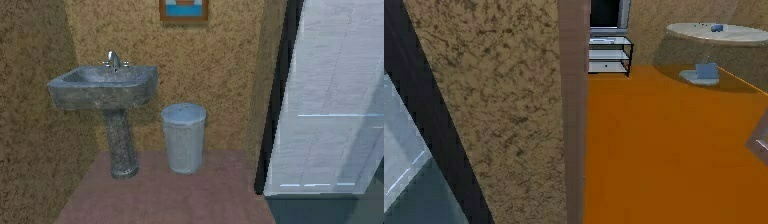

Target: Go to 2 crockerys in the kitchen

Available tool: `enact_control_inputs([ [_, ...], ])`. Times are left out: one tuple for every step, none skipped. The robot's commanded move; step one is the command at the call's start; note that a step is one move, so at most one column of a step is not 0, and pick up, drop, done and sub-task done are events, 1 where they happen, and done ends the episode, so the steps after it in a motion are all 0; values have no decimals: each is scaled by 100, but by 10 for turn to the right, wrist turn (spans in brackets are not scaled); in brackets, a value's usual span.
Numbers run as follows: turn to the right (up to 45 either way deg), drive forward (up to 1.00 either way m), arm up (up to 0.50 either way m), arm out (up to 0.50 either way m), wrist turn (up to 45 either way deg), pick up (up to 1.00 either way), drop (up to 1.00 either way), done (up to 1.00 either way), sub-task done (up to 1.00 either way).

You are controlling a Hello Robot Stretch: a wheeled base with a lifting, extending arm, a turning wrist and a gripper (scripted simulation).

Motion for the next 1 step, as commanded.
enact_control_inputs([
  [30,0,0,0,0,0,0,0,0],
])
